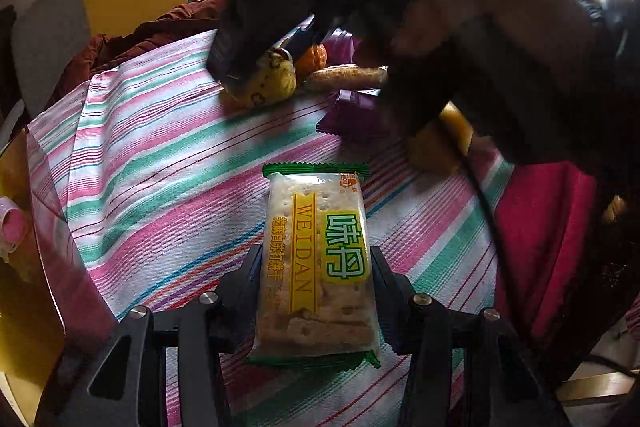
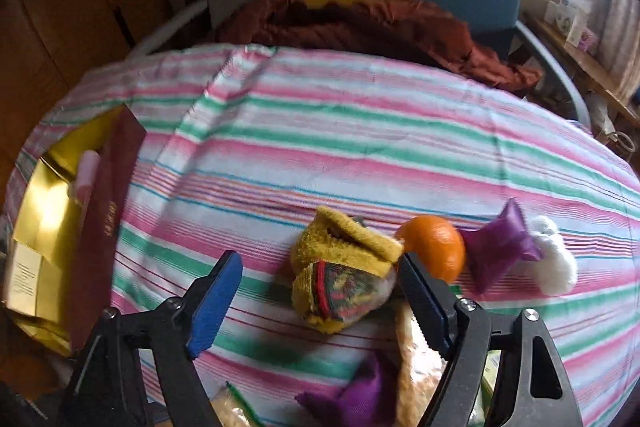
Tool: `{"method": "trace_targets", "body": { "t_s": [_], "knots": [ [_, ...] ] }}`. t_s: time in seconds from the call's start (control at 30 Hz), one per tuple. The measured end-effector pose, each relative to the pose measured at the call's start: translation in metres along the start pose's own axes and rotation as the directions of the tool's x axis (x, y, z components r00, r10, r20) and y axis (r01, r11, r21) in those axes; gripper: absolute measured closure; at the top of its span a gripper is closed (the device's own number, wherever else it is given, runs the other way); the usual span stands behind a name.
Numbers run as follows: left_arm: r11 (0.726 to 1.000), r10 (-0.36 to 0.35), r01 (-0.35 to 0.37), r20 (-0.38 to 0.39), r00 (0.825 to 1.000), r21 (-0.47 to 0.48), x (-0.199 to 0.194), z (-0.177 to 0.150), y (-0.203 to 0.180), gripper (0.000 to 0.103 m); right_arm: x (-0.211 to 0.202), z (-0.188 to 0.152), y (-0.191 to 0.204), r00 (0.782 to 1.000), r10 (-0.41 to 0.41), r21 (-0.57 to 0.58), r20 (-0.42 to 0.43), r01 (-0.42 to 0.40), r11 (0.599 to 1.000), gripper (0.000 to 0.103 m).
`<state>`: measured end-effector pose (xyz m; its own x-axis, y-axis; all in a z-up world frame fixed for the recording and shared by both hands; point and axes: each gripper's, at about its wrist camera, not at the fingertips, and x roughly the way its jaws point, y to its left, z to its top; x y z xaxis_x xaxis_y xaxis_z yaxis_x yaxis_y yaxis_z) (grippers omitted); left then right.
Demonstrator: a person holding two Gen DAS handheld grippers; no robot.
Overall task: Organize objects
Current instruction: 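Grasp the yellow knitted toy with the right gripper while the left lifts the cracker pack, then place the cracker pack in the tray with the left gripper while the right carries the toy over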
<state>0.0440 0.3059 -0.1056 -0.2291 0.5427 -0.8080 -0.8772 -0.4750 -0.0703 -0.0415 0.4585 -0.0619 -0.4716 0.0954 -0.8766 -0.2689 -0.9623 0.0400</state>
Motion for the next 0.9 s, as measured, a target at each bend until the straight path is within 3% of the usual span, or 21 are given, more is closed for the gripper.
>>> {"method": "trace_targets", "body": {
  "t_s": [0.07, 0.1, 0.2, 0.43, 0.6, 0.9],
  "knots": [
    [1.0, -0.004, 0.004, 0.003, 1.0, 0.001, 0.0, 0.0, 0.001, 0.053, 0.015, -0.003, 0.002, 0.996, -0.074, -0.034, -0.042, 0.073, 0.997, 0.059],
    [1.0, -0.005, 0.005, 0.004, 1.0, 0.002, 0.0, 0.0, 0.001, 0.053, 0.019, -0.005, 0.002, 0.993, -0.107, -0.049, -0.048, 0.104, 0.993, 0.062],
    [1.0, -0.008, 0.008, 0.009, 1.0, -0.009, -0.001, 0.001, 0.003, 0.055, 0.007, -0.008, -0.005, 0.997, -0.077, -0.021, -0.026, 0.077, 0.997, 0.07],
    [0.999, -0.021, 0.021, 0.006, 1.0, -0.034, -0.019, 0.001, 0.005, 0.055, -0.059, -0.022, -0.003, 0.993, -0.022, 0.037, 0.116, 0.018, 0.999, 0.07],
    [0.999, -0.004, 0.007, 0.078, 0.997, -0.045, -0.067, -0.006, 0.005, 0.055, -0.094, -0.035, 0.0, 0.982, -0.007, 0.063, 0.187, -0.004, 0.998, 0.07],
    [0.966, 0.114, -0.069, 0.169, 0.979, -0.251, -0.137, -0.016, 0.068, 0.055, -0.124, -0.048, 0.012, 0.965, 0.027, 0.107, 0.262, -0.057, 0.993, 0.07]
  ]
}}
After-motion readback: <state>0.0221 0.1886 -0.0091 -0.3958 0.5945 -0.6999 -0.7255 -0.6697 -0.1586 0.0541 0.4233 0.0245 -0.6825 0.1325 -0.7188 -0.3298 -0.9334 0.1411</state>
